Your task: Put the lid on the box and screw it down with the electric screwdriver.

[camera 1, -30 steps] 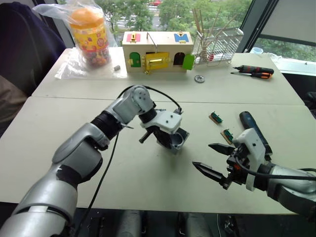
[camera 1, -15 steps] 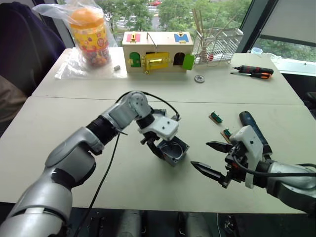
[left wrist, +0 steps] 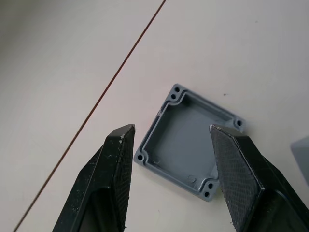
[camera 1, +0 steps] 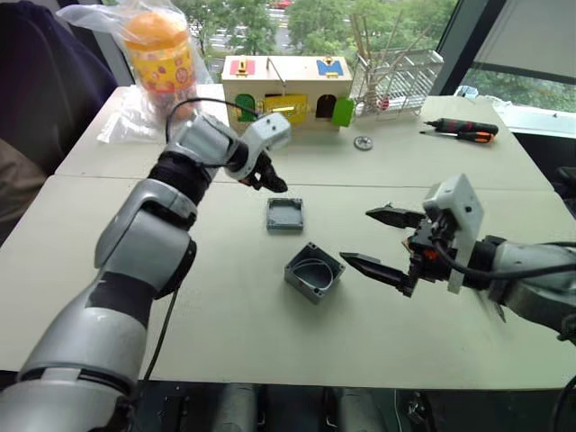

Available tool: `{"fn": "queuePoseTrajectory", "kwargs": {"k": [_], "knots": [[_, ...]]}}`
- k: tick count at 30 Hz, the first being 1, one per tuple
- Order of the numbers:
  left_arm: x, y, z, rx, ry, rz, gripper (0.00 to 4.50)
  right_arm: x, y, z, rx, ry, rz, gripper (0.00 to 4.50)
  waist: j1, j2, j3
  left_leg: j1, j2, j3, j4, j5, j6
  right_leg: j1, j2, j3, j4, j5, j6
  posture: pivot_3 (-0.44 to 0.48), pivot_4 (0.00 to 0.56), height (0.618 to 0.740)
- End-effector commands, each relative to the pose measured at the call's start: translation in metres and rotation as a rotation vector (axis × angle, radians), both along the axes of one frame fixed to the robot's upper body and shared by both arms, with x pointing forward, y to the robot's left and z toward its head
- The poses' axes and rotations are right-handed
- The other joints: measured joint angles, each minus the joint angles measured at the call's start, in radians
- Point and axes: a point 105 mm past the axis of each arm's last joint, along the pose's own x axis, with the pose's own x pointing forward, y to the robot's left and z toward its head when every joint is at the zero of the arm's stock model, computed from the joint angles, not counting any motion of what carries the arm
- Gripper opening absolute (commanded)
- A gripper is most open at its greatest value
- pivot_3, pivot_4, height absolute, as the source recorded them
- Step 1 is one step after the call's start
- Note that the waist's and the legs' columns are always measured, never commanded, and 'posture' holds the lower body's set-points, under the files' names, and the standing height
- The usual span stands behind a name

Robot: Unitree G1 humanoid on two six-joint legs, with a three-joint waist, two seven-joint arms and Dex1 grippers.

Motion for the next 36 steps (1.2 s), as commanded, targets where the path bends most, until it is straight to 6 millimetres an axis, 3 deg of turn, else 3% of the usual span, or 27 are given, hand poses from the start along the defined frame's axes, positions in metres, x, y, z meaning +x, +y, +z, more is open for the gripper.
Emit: {"fn": "queuePoseTrajectory", "kwargs": {"k": [1, 8, 19, 24, 30, 33, 36], "knots": [[0.007, 0.008, -0.010, 0.000, 0.014, 0.137, 2.50, 0.011, 0.007, 0.002, -0.030, -0.060, 0.027, 4.50, 0.002, 0.000, 0.000, -0.001, -0.001, 0.000, 0.000, 0.000, 0.000, -0.001, 0.000, 0.000, 0.000, 0.000, 0.000, 0.000, 0.150, 0.706], [0.006, 0.012, -0.034, 0.001, 0.069, 0.215, 2.50, 0.021, 0.005, -0.007, -0.057, -0.059, 0.017, 4.50, 0.001, 0.000, 0.000, -0.002, -0.001, 0.001, 0.002, 0.000, 0.000, -0.001, 0.000, 0.000, 0.000, 0.001, 0.001, 0.000, 0.150, 0.706], [-0.001, 0.005, -0.058, 0.086, 0.106, 0.143, 2.50, 0.020, 0.002, -0.011, -0.046, -0.063, -0.028, 4.50, 0.002, 0.000, 0.000, -0.002, -0.001, 0.005, 0.002, 0.001, -0.002, -0.001, 0.000, 0.000, 0.000, 0.001, 0.001, 0.000, 0.150, 0.706], [-0.005, 0.001, -0.058, 0.095, 0.130, 0.100, 0.18, 0.019, -0.003, -0.013, -0.042, -0.062, -0.068, 4.50, 0.002, 0.000, -0.001, -0.002, -0.001, 0.005, 0.002, 0.001, -0.002, -0.001, 0.000, 0.000, 0.000, 0.001, 0.001, 0.000, 0.150, 0.706], [0.001, 0.003, -0.051, 0.047, 0.089, 0.153, 0.08, 0.026, -0.016, -0.016, 0.014, -0.037, -0.150, 4.50, 0.003, 0.000, -0.001, -0.002, -0.001, 0.004, 0.002, 0.001, -0.002, -0.001, 0.000, 0.000, 0.000, 0.001, 0.001, 0.000, 0.150, 0.706], [0.008, 0.000, -0.034, -0.075, 0.043, 0.178, 0.08, 0.035, -0.017, -0.008, 0.170, -0.026, -0.195, 4.50, 0.001, 0.000, -0.001, -0.002, -0.001, 0.004, 0.003, 0.001, -0.002, -0.001, 0.000, 0.000, 0.000, 0.001, 0.001, 0.000, 0.150, 0.706], [0.019, -0.005, -0.002, -0.225, -0.150, 0.142, 0.08, 0.046, -0.009, 0.007, 0.390, 0.000, -0.209, 4.50, -0.002, 0.000, -0.001, -0.002, 0.000, 0.002, 0.003, 0.001, -0.002, -0.002, 0.000, 0.000, 0.003, 0.001, 0.001, 0.000, 0.150, 0.706]]}}
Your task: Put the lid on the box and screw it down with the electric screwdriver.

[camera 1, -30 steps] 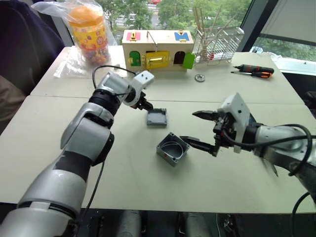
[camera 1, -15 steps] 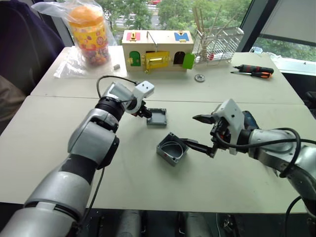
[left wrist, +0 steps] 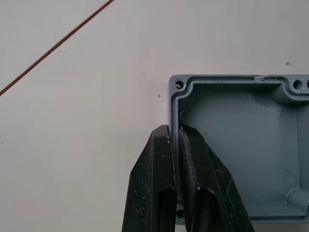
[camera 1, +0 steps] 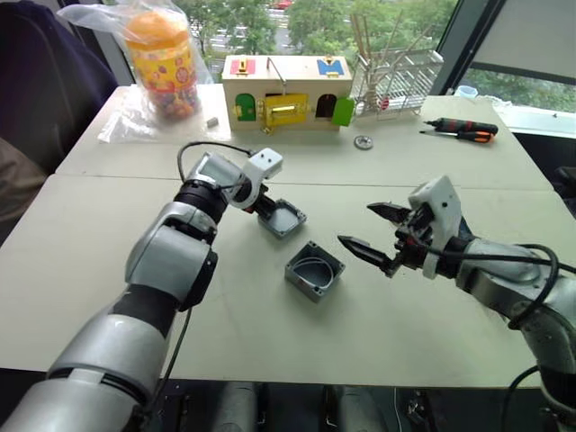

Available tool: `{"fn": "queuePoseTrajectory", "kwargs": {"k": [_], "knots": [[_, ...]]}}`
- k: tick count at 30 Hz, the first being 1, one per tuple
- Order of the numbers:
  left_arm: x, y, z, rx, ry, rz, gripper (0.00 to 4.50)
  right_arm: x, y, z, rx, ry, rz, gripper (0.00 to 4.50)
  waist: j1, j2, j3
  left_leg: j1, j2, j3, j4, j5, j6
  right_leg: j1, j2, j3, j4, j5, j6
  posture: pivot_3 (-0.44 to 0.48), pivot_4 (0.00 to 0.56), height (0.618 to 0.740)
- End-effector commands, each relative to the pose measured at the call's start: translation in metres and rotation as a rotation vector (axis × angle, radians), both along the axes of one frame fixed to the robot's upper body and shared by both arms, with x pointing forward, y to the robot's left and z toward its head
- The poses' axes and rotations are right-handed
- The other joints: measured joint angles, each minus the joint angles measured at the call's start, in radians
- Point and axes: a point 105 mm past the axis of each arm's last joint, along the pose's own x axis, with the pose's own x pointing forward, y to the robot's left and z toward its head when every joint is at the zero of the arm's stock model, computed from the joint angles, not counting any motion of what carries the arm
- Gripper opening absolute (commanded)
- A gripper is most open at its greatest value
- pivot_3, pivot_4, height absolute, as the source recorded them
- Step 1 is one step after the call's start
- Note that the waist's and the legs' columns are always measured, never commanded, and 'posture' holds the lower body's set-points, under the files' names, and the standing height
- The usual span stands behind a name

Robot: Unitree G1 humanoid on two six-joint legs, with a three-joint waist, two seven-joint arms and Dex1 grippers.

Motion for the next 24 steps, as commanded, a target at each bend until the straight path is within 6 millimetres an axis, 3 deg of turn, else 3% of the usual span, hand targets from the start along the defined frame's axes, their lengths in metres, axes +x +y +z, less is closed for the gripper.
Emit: {"fn": "queuePoseTrajectory", "kwargs": {"k": [1, 6, 10, 18, 24], "knots": [[0.013, -0.013, 0.058, -0.188, -0.286, -0.040, 0.08, 0.010, 0.005, 0.027, 0.200, -0.037, -0.018, 4.50, -0.001, 0.000, 0.000, 0.000, 0.000, -0.001, 0.000, 0.000, 0.000, -0.001, 0.000, 0.000, 0.001, 0.000, 0.000, 0.000, 0.150, 0.706], [0.004, -0.023, 0.106, -0.425, -0.512, -0.048, 0.08, 0.031, 0.016, 0.043, 0.495, -0.002, 0.010, 4.50, 0.002, 0.000, 0.000, -0.001, 0.000, -0.001, 0.000, 0.000, 0.000, -0.001, 0.000, 0.000, 0.001, 0.000, 0.000, 0.000, 0.150, 0.706], [-0.014, -0.033, 0.123, -0.499, -0.623, -0.065, 0.08, 0.053, 0.009, 0.032, 0.518, 0.060, -0.026, 4.50, 0.003, 0.001, 0.000, -0.001, -0.002, 0.001, 0.000, 0.000, 0.000, 0.000, -0.001, 0.000, 0.001, 0.000, 0.000, 0.000, 0.150, 0.706], [-0.034, -0.037, 0.117, -0.544, -0.629, -0.083, 0.08, 0.065, 0.003, 0.045, 0.612, 0.068, -0.018, 4.50, -0.023, 0.001, 0.000, -0.001, -0.001, 0.001, -0.001, 0.001, -0.001, -0.001, 0.000, 0.000, 0.002, 0.000, 0.000, 0.000, 0.150, 0.706], [-0.040, -0.039, 0.116, -0.566, -0.610, -0.112, 0.08, 0.066, 0.004, 0.038, 0.623, 0.101, -0.023, 4.50, -0.024, 0.001, 0.000, -0.001, -0.001, 0.001, -0.001, 0.001, -0.001, -0.001, 0.000, 0.000, 0.001, 0.000, 0.000, 0.000, 0.150, 0.706]]}}
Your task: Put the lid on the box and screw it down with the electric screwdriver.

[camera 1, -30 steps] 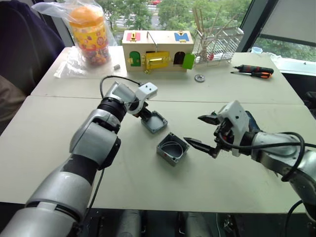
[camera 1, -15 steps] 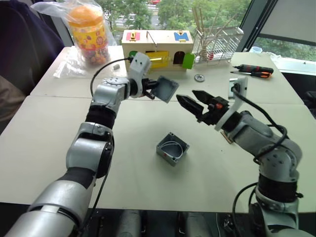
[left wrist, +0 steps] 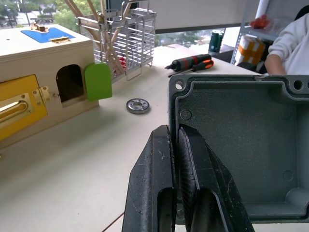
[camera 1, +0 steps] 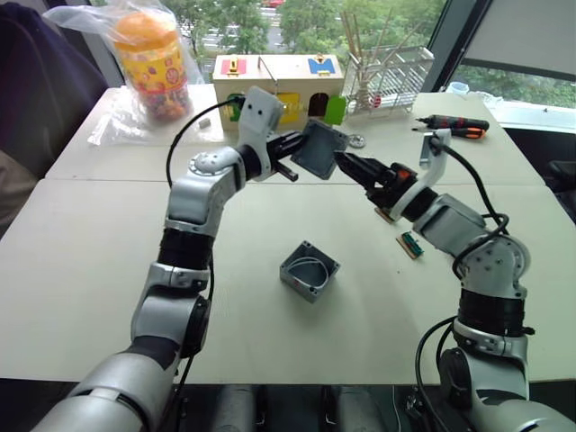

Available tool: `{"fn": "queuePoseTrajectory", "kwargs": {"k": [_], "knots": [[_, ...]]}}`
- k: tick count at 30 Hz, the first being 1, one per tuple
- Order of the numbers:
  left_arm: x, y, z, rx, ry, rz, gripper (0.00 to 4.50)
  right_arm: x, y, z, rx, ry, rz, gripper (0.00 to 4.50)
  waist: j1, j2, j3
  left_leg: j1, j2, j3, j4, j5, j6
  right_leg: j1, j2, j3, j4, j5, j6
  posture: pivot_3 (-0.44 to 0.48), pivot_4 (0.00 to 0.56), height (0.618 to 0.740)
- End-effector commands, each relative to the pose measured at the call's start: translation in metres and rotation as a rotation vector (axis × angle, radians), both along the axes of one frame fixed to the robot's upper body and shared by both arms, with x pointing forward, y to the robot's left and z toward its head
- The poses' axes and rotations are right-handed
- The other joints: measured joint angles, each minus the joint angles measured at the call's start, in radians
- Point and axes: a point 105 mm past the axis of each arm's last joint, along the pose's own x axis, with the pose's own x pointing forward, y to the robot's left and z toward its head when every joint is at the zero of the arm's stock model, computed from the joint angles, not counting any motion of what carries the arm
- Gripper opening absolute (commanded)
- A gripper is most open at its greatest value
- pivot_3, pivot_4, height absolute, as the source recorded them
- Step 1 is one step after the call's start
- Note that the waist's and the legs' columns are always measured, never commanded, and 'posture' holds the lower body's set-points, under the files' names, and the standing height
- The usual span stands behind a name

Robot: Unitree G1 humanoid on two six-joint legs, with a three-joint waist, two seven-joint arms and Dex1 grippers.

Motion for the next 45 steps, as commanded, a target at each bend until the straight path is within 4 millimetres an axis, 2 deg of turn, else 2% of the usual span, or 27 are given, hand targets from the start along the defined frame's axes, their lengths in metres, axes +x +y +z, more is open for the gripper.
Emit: {"fn": "queuePoseTrajectory", "kwargs": {"k": [1, 4, 6, 7, 9, 10, 13, 16, 17, 23, 27, 33, 37, 40, 42, 44, 45], "knots": [[-0.011, -0.005, 0.017, -0.025, -0.058, -0.043, 0.08, -0.003, 0.002, 0.010, 0.030, -0.036, 0.015, 4.50, 0.001, 0.000, 0.000, 0.000, 0.000, 0.000, 0.000, 0.000, 0.000, 0.000, 0.000, 0.000, 0.000, 0.000, 0.000, 0.000, 0.150, 0.706], [-0.011, -0.006, 0.017, -0.022, -0.056, -0.045, 0.08, -0.003, 0.003, 0.008, 0.031, -0.033, 0.017, 4.50, 0.002, 0.000, 0.000, 0.000, 0.000, 0.000, 0.000, 0.000, 0.000, 0.000, 0.000, 0.000, 0.000, 0.000, 0.000, 0.000, 0.150, 0.706], [-0.012, -0.008, 0.017, -0.023, -0.054, -0.052, 0.00, -0.005, 0.007, 0.007, 0.032, -0.033, 0.031, 4.00, 0.001, 0.000, 0.000, 0.000, 0.000, 0.000, 0.000, 0.000, 0.000, 0.000, 0.000, 0.000, 0.000, 0.000, 0.000, 0.000, 0.150, 0.706], [-0.012, -0.009, 0.017, -0.024, -0.053, -0.054, 0.00, -0.005, 0.008, 0.007, 0.033, -0.033, 0.036, 4.00, 0.001, 0.000, 0.000, 0.000, 0.000, 0.000, 0.000, 0.000, 0.000, 0.000, 0.000, 0.000, 0.000, 0.000, 0.000, 0.000, 0.150, 0.706], [-0.013, -0.010, 0.017, -0.022, -0.053, -0.059, 0.00, -0.006, 0.010, 0.007, 0.036, -0.036, 0.041, 3.38, 0.000, 0.000, 0.000, 0.000, 0.000, 0.000, 0.000, 0.000, 0.000, 0.000, 0.000, 0.000, 0.000, 0.000, 0.000, 0.000, 0.150, 0.706], [-0.013, -0.010, 0.017, -0.020, -0.052, -0.060, 0.00, -0.006, 0.011, 0.007, 0.038, -0.038, 0.041, 3.22, 0.001, 0.000, 0.000, 0.000, 0.000, 0.000, 0.000, 0.000, 0.000, 0.000, 0.000, 0.000, 0.000, 0.000, 0.000, 0.000, 0.150, 0.706], [-0.014, -0.010, 0.019, -0.022, -0.054, -0.066, 0.00, -0.008, 0.012, 0.006, 0.036, -0.042, 0.048, 1.96, 0.001, 0.000, 0.000, 0.000, 0.000, 0.000, 0.000, 0.000, 0.000, 0.000, 0.000, 0.000, 0.000, 0.000, 0.000, 0.000, 0.150, 0.706], [-0.016, -0.012, 0.020, -0.030, -0.053, -0.083, 0.00, -0.009, 0.013, 0.006, 0.037, -0.046, 0.055, 0.41, 0.002, 0.000, 0.000, 0.000, 0.000, 0.000, 0.000, 0.000, 0.000, 0.000, 0.000, 0.000, 0.000, 0.000, 0.000, 0.000, 0.150, 0.706], [-0.017, -0.012, 0.020, -0.033, -0.052, -0.089, 0.00, -0.010, 0.014, 0.006, 0.037, -0.047, 0.057, 0.10, 0.002, 0.000, 0.000, 0.000, 0.000, 0.000, 0.000, 0.000, 0.000, 0.000, 0.000, 0.000, 0.000, 0.000, 0.000, 0.000, 0.150, 0.706], [-0.022, -0.011, 0.020, -0.046, -0.048, -0.112, 0.00, -0.011, 0.015, 0.008, 0.041, -0.053, 0.066, 0.10, 0.001, 0.000, 0.000, 0.000, 0.000, 0.000, 0.000, 0.000, 0.000, 0.000, 0.000, 0.000, 0.000, 0.000, 0.000, 0.000, 0.150, 0.706], [-0.027, -0.008, 0.023, -0.069, -0.033, -0.148, 1.51, -0.012, 0.018, 0.012, 0.041, -0.067, 0.083, 0.10, 0.002, 0.000, 0.000, 0.000, 0.000, -0.001, 0.000, 0.000, 0.000, 0.000, 0.000, 0.000, 0.000, 0.000, 0.000, 0.000, 0.150, 0.706], [-0.036, 0.004, 0.036, -0.121, -0.031, -0.187, 4.45, -0.013, 0.019, 0.017, 0.032, -0.095, 0.079, 0.10, -0.001, 0.000, 0.000, 0.000, 0.000, -0.002, 0.000, 0.000, 0.000, 0.000, 0.000, 0.000, 0.000, 0.000, 0.000, 0.000, 0.150, 0.706], [-0.048, 0.028, 0.052, -0.249, 0.046, -0.232, 4.45, -0.014, 0.006, 0.024, -0.103, -0.188, -0.023, 0.10, -0.001, 0.001, 0.000, 0.000, 0.000, -0.004, 0.000, 0.000, 0.000, 0.000, 0.000, 0.000, 0.000, 0.000, 0.000, 0.000, 0.150, 0.706], [-0.055, 0.045, 0.051, -0.291, 0.117, -0.254, 4.45, -0.022, 0.000, 0.017, -0.366, -0.293, -0.069, 0.10, 0.002, 0.001, 0.000, 0.000, 0.001, -0.005, 0.000, 0.000, 0.000, 0.000, -0.001, 0.000, 0.000, 0.000, 0.000, 0.000, 0.150, 0.706], [-0.055, 0.058, 0.046, -0.316, 0.149, -0.221, 4.45, -0.033, 0.000, 0.017, -0.585, -0.450, -0.093, 0.10, 0.002, 0.001, 0.000, 0.000, 0.001, -0.005, 0.000, 0.000, 0.000, 0.000, -0.001, 0.000, -0.001, 0.000, 0.000, 0.000, 0.150, 0.706], [-0.056, 0.062, 0.041, -0.319, 0.187, -0.214, 4.45, -0.043, 0.002, 0.022, -0.728, -0.604, -0.120, 0.10, -0.001, 0.001, 0.000, 0.000, 0.000, -0.005, 0.000, 0.000, 0.000, 0.000, -0.001, 0.000, -0.001, 0.000, 0.000, 0.000, 0.150, 0.706], [-0.055, 0.065, 0.038, -0.325, 0.206, -0.204, 4.22, -0.048, 0.002, 0.024, -0.813, -0.697, -0.148, 0.10, -0.001, 0.001, 0.000, 0.000, 0.000, -0.004, 0.000, 0.000, 0.000, 0.000, -0.001, 0.000, -0.001, 0.000, 0.000, 0.000, 0.150, 0.706]]}}
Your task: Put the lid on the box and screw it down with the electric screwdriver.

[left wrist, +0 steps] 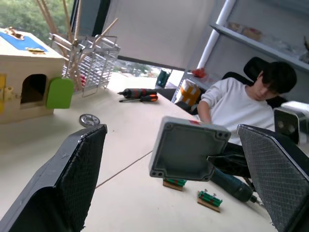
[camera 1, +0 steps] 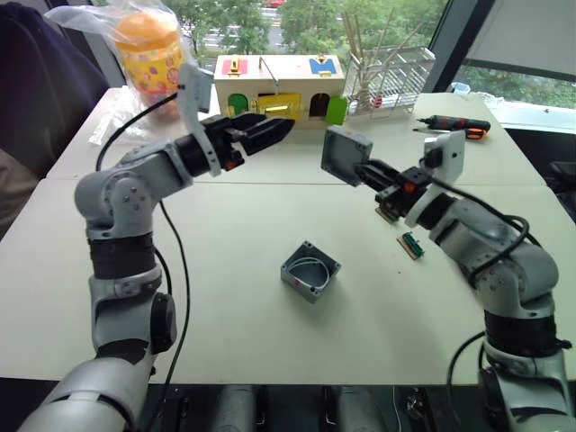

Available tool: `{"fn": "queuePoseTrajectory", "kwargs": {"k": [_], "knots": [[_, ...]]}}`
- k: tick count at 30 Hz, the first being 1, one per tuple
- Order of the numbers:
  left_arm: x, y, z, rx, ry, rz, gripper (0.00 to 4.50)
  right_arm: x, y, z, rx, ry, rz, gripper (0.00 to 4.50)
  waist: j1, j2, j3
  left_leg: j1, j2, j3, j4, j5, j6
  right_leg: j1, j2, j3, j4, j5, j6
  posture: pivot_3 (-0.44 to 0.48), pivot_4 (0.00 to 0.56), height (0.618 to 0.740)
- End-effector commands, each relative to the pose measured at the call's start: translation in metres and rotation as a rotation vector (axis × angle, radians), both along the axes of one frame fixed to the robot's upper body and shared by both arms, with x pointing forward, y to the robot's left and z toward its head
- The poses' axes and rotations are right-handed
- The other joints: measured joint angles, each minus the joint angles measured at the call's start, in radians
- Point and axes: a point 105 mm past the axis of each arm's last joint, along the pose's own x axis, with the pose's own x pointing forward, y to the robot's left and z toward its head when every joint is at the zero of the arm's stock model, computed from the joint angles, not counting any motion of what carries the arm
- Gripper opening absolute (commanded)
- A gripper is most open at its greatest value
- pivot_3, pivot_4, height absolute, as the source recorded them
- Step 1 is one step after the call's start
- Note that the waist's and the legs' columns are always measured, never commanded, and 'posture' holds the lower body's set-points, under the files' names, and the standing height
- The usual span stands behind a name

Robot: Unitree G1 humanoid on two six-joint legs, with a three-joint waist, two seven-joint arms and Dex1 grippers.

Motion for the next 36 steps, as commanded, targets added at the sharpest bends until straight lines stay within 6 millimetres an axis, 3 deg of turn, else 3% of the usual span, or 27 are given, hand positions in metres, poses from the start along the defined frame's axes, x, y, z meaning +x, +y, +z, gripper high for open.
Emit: {"fn": "queuePoseTrajectory", "kwargs": {"k": [1, 3, 6, 9, 11, 16, 21, 36], "knots": [[-0.005, 0.002, 0.005, -0.020, 0.014, -0.012, 3.90, -0.024, 0.015, 0.029, -0.231, -0.357, 0.031, 0.10, 0.002, 0.000, 0.000, 0.000, 0.000, 0.000, 0.000, 0.000, -0.001, 0.000, 0.000, 0.000, 0.000, 0.000, 0.000, 0.000, 0.150, 0.706], [-0.006, 0.001, 0.000, -0.017, 0.043, -0.028, 3.11, -0.038, 0.020, 0.017, -0.475, -0.549, 0.046, 0.10, 0.004, 0.000, 0.000, 0.000, 0.000, 0.000, 0.000, 0.001, -0.001, 0.000, 0.000, 0.000, 0.000, 0.000, 0.000, 0.000, 0.150, 0.706], [-0.009, -0.007, -0.006, 0.006, 0.050, -0.065, 1.65, -0.058, 0.030, -0.018, -0.794, -0.777, 0.158, 0.10, 0.002, -0.001, 0.000, 0.000, 0.000, -0.001, 0.000, 0.001, -0.002, 0.001, 0.000, 0.000, -0.001, 0.000, 0.000, 0.000, 0.150, 0.706], [-0.009, -0.018, -0.013, 0.039, 0.049, -0.102, 0.10, -0.069, 0.031, -0.043, -0.864, -0.860, 0.187, 0.10, 0.003, -0.001, 0.000, 0.001, 0.000, -0.001, 0.000, 0.001, -0.002, 0.002, 0.000, 0.000, -0.003, 0.000, 0.000, 0.000, 0.150, 0.706], [-0.011, -0.023, -0.015, 0.060, 0.045, -0.129, 0.04, -0.071, 0.030, -0.047, -0.847, -0.876, 0.168, 0.10, 0.002, -0.001, 0.000, 0.001, 0.001, -0.001, 0.000, 0.002, -0.003, 0.002, 0.000, 0.000, -0.003, 0.000, 0.000, 0.000, 0.150, 0.706], [-0.027, -0.046, -0.051, 0.290, 0.001, -0.275, 0.04, -0.076, 0.033, -0.055, -0.867, -0.924, 0.144, 0.10, 0.003, 0.000, 0.000, 0.004, 0.001, -0.001, -0.002, 0.002, -0.004, 0.005, 0.002, 0.000, -0.003, 0.000, 0.000, 0.000, 0.150, 0.706], [-0.036, -0.056, -0.083, 0.452, -0.040, -0.389, 0.04, -0.082, 0.035, -0.075, -0.924, -0.945, 0.171, 0.10, 0.003, 0.000, 0.000, 0.010, 0.001, 0.000, -0.005, 0.002, -0.004, 0.011, 0.002, 0.000, -0.006, 0.000, 0.000, 0.000, 0.150, 0.706], [-0.034, -0.060, -0.113, 0.594, -0.097, -0.455, 0.04, -0.082, 0.035, -0.100, -0.948, -0.904, 0.181, 0.10, 0.003, 0.000, 0.000, 0.012, 0.002, -0.001, -0.007, 0.002, -0.004, 0.013, 0.002, 0.000, -0.007, -0.001, 0.000, 0.000, 0.150, 0.706]]}}
